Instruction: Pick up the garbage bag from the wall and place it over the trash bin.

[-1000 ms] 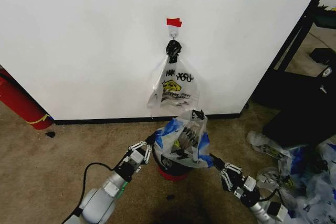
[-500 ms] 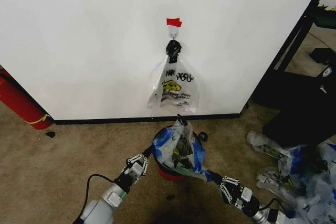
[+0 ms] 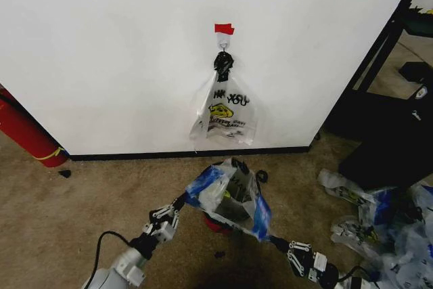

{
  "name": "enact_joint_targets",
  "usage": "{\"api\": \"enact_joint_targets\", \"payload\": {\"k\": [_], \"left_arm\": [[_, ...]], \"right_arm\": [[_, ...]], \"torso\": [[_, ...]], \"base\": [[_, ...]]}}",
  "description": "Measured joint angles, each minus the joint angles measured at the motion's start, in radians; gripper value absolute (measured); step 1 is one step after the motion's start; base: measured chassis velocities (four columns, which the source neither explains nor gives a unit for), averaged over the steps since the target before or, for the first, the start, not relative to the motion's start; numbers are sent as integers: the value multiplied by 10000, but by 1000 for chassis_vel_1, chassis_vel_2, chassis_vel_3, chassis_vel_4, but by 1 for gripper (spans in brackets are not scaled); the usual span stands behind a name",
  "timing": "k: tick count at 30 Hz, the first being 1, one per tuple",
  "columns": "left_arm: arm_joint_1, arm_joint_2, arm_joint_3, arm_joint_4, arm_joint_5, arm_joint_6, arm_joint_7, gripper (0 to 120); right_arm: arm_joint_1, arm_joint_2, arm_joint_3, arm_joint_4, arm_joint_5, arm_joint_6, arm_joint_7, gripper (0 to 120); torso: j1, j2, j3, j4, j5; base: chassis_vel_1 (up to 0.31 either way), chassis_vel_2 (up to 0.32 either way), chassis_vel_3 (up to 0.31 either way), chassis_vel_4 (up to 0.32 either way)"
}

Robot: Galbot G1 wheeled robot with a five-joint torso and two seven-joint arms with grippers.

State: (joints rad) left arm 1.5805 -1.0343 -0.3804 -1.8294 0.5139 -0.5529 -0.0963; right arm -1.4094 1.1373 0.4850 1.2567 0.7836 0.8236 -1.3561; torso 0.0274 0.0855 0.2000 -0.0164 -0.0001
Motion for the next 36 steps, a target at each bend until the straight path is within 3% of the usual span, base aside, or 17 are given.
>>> {"api": "enact_joint_targets", "payload": {"k": [4, 13, 21, 31, 36], "left_arm": [[0, -89, 52, 371, 156, -56, -8, 0], [-439, -525, 223, 1463, 781, -116, 4, 0], [-895, -858, 267, 2082, 1215, -84, 86, 0], [-1079, -629, 267, 2397, 1427, -94, 400, 0], [-1051, -476, 208, 2486, 1421, -201, 521, 0]], "right_arm": [[122, 120, -240, -410, 538, 0, 274, 0], [397, 656, -956, -872, 2207, -7, 2462, 0], [457, 972, -1403, -270, 3205, -74, 4342, 0], [658, 1292, -1605, 157, 3086, -401, 6479, 0], [640, 1543, -1813, 622, 2734, -1108, 8399, 0]], "torso": [[0, 0, 0, -1, 1], [0, 0, 0, 0, 1], [0, 0, 0, -1, -2], [0, 0, 1, -1, 0], [0, 0, 0, -1, -1]], "base": [[0, 0, 0, 0], [0, 0, 0, 0], [0, 0, 0, 0], [0, 0, 0, 0], [0, 0, 0, 0]]}}
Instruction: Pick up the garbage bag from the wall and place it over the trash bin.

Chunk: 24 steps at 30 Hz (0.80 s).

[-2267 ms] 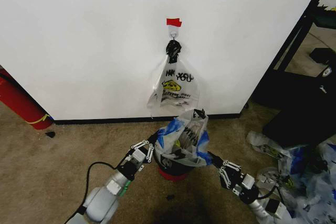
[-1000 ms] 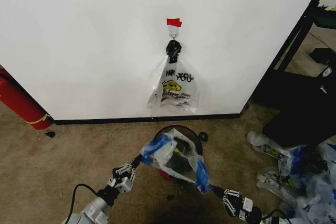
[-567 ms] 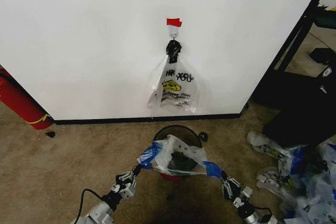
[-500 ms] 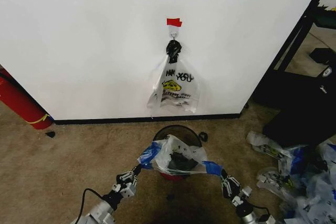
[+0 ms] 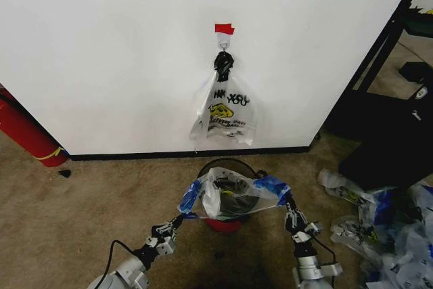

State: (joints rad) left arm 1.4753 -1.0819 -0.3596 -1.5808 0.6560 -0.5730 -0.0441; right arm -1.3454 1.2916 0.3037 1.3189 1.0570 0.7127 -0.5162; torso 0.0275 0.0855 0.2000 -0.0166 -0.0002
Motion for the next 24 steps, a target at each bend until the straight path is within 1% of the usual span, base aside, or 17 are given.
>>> {"api": "enact_joint_targets", "payload": {"k": [2, 5, 7, 9, 10, 12, 13, 15, 17, 18, 19, 20, 22, 24], "left_arm": [[-6, 12, -4, 18, 0, -7, 4, 0], [-70, 123, -49, 80, -61, -29, 12, 0], [-113, 207, -101, 81, -208, -32, 13, 0], [-136, 317, -134, 58, -535, -66, 2, 0], [-136, 317, -134, 58, -535, -66, 2, 0], [-69, 478, -106, -42, -1289, -183, 31, 0], [6, 566, -81, -122, -1729, -267, 139, 0], [127, 664, -77, -275, -2311, -514, 474, 8], [209, 726, -162, -415, -2804, -1116, 1299, 16], [209, 726, -162, -415, -2804, -1116, 1299, 16], [210, 725, -266, -447, -2861, -1425, 1708, 22], [181, 694, -414, -464, -2857, -1730, 2124, 25], [34, 573, -690, -462, -2752, -2308, 2929, 34], [-42, 489, -923, -464, -2643, -2492, 3403, 43]], "right_arm": [[15, 31, 0, 29, -37, -54, 148, 0], [149, 226, 35, 184, -515, -322, 996, 0], [217, 317, 98, 214, -849, -407, 1247, 0], [269, 383, 192, 212, -1321, -374, 1287, 0], [269, 383, 192, 212, -1321, -374, 1287, 0], [229, 384, 281, 230, -1810, -252, 1161, 0], [157, 339, 319, 300, -1978, -209, 1048, 5], [-2, 225, 371, 438, -2199, -193, 771, 11], [-256, -4, 550, 619, -2627, -180, 331, 22], [-256, -4, 550, 619, -2627, -180, 331, 22], [-370, -122, 641, 703, -2887, -167, 238, 25], [-477, -246, 721, 802, -3109, -157, 178, 30], [-686, -488, 876, 1004, -3444, -125, 133, 38], [-824, -672, 1024, 1098, -3739, -9, 135, 47]], "torso": [[0, 0, 0, 0, 0], [0, 0, 0, 0, 0], [0, 0, 0, 0, 0], [0, 0, 0, 0, 0], [0, 0, 0, 0, 0], [0, 0, 0, 1, 0], [0, 0, 0, 0, 0], [0, 0, 0, 2, 2], [0, 0, 0, 1, 0], [0, 0, 0, 1, 0], [0, 0, 0, 0, -1], [0, 0, 0, 0, 2], [0, 0, 0, 0, 1], [0, 0, 0, -2, -2]], "base": [[0, 0, 0, 0], [0, 0, 0, 0], [0, 0, 0, 0], [0, 0, 0, 0], [0, 0, 0, 0], [0, 0, 0, 0], [0, 0, 0, 0], [0, 0, 0, 0], [0, 0, 0, 0], [0, 0, 0, 0], [0, 0, 0, 0], [0, 0, 0, 0], [0, 0, 0, 0], [0, 0, 0, 0]]}}
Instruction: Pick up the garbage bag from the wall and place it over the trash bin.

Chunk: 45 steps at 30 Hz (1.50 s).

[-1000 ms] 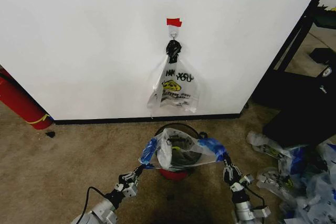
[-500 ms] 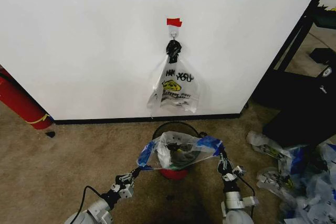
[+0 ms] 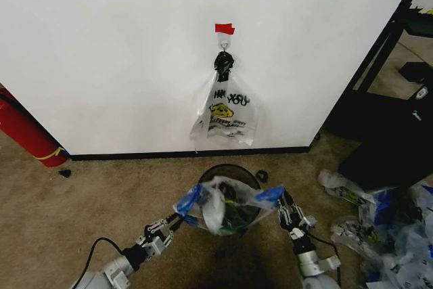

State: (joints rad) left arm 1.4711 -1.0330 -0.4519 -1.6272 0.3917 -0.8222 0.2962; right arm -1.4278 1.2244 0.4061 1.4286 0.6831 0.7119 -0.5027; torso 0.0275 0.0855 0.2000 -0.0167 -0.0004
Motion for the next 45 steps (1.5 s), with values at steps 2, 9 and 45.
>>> {"api": "enact_joint_targets", "payload": {"k": [2, 9, 45], "left_arm": [[-47, -54, -175, -12, 37, -4, 346, 46], [-121, -290, -1153, -219, -466, -68, 2059, 68], [-2728, 2512, 2073, -3439, -8139, 8002, -1847, 98]], "right_arm": [[-64, -81, 94, 18, -232, 90, 22, 50], [-311, -359, 615, 23, -1489, 679, -102, 73], [4, 385, 1445, 5261, -2477, 580, 1810, 100]], "torso": [[0, 0, 0, 1, 4], [0, 0, 0, 1, 6], [0, 2, 1, 10, -2]], "base": [[0, 0, 0, 0], [0, 0, 0, 0], [0, 0, 0, 0]]}}
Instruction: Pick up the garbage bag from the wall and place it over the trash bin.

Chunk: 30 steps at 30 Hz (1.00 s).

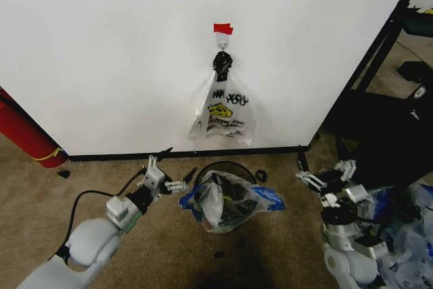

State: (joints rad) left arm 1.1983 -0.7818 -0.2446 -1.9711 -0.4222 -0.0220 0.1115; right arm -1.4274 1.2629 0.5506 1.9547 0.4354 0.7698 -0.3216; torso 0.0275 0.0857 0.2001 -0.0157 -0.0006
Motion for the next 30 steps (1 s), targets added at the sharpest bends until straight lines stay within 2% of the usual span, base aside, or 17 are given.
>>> {"api": "enact_joint_targets", "payload": {"k": [4, 6, 7, 10, 11, 13, 14, 15, 16, 17, 18, 20, 22, 26, 30], "left_arm": [[-1163, 297, 1068, 457, -262, 593, -234, 98], [-2151, 405, 1929, 863, -447, 891, -569, 98], [-2151, 405, 1929, 863, -447, 891, -569, 98], [-3613, 333, 3176, 1461, -913, 1500, -998, 97], [-4427, 148, 3742, 1684, -1385, 1911, -1012, 97], [-5643, -237, 4718, 1982, -2085, 2704, -1000, 96], [-5643, -237, 4718, 1982, -2085, 2704, -1000, 96], [-6219, -470, 5228, 2126, -2333, 3222, -974, 96], [-6651, -652, 5576, 2215, -2477, 3875, -972, 95], [-7093, -926, 5927, 2319, -2517, 4924, -1017, 94], [-7387, -1161, 6136, 2444, -2554, 5707, -1121, 94], [-7732, -1465, 6386, 2697, -2578, 6345, -1219, 92], [-7855, -1585, 6474, 2806, -2569, 6516, -1226, 92], [-8446, -2205, 6808, 3270, -2375, 7583, -1151, 93], [-8674, -2435, 6973, 3550, -1788, 7722, -739, 94]], "right_arm": [[78, 18, 82, -23, -206, -7, 18, 100], [130, 13, 125, -147, -346, -11, 104, 100], [130, 13, 125, -147, -346, -11, 104, 100], [163, -2, 148, -336, -516, -28, 252, 100], [164, 24, 185, -437, -654, -34, 302, 100], [131, 80, 284, -506, -775, -33, 379, 100], [131, 80, 284, -506, -775, -33, 379, 100], [77, 70, 353, -502, -779, -45, 449, 100], [29, 42, 426, -488, -774, -55, 501, 100], [-48, -17, 520, -467, -758, -52, 548, 100], [-131, -91, 570, -449, -736, -30, 591, 100], [-266, -180, 615, -423, -714, 1, 630, 100], [-324, -209, 636, -414, -709, 26, 638, 100], [-521, -251, 703, -371, -711, 142, 640, 100], [-577, -252, 681, -368, -759, 188, 636, 100]], "torso": [[0, -1, 1, -1, 4], [0, 0, 0, -15, 3], [0, 0, 0, -15, 3], [2, -1, 1, -10, 11], [1, -1, 1, -8, 1], [2, -1, 1, -5, 13], [2, -1, 1, -5, 13], [1, -1, 1, -11, 2], [1, -1, 0, -13, 9], [0, -1, 0, -9, 10], [0, -1, 0, -8, 5], [0, -1, 0, -6, 11], [0, -1, 0, -6, 10], [0, -1, -1, -9, 10], [0, 0, -2, -9, 12]], "base": [[0, 0, 0, 0], [0, 0, 0, 0], [0, 0, 0, 0], [0, 0, 0, 0], [0, 0, 0, 0], [0, 0, 0, 0], [0, 0, 0, 0], [0, 0, 0, 0], [0, 0, 0, 0], [0, 0, 0, 0], [0, 0, 0, 0], [0, 0, 0, 0], [0, 0, 0, 0], [0, 0, 0, 0], [0, 0, 0, 0]]}}
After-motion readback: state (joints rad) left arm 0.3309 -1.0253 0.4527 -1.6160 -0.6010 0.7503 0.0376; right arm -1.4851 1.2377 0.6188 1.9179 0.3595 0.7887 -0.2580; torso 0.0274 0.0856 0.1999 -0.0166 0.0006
